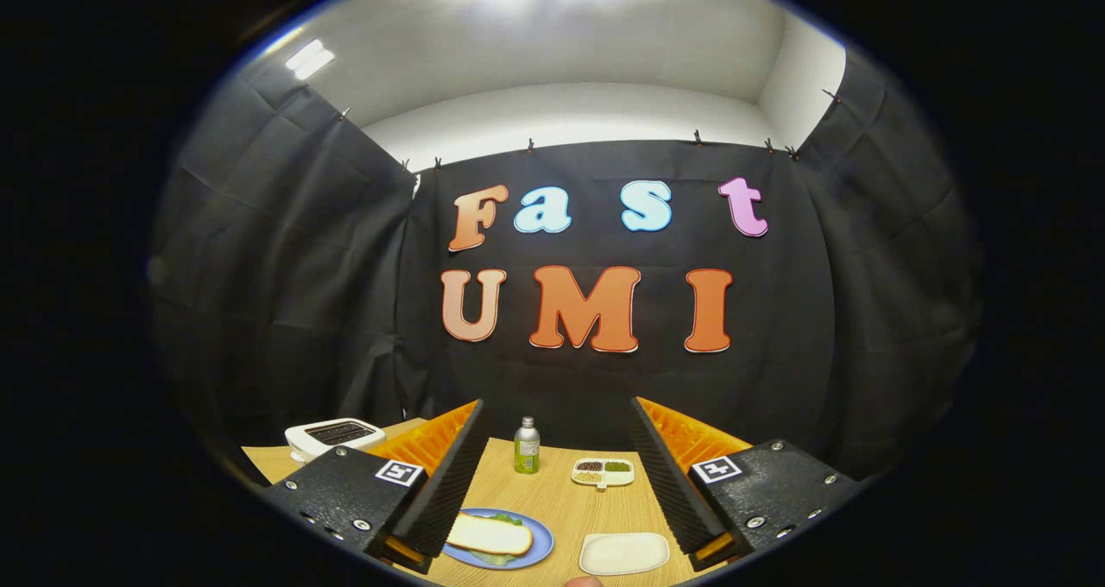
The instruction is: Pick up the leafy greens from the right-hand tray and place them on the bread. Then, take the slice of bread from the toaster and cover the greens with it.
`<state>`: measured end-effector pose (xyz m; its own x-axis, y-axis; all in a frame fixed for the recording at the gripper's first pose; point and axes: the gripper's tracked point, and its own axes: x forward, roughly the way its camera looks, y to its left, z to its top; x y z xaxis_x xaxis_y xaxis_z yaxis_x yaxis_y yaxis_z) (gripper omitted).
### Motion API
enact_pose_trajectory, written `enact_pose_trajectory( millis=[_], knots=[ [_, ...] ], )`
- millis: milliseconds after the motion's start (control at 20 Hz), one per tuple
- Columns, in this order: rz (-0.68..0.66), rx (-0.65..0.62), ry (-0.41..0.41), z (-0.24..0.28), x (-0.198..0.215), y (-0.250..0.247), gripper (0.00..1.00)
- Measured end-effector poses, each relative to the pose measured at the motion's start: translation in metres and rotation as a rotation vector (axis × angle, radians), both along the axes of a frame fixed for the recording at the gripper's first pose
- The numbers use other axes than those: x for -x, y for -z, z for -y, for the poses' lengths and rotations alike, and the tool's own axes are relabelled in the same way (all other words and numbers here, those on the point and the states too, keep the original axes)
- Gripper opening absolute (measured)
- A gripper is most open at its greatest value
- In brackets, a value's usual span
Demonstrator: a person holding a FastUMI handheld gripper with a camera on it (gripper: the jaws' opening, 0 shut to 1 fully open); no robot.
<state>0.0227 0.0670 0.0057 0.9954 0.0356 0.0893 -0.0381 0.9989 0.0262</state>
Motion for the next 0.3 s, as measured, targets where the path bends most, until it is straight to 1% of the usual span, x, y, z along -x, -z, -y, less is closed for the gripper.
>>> enact_pose_trajectory(
  millis=[300],
  knots=[
    [0.012, -0.004, 0.011, 0.0053, 0.0015, -0.0042, 0.97]
  ],
)
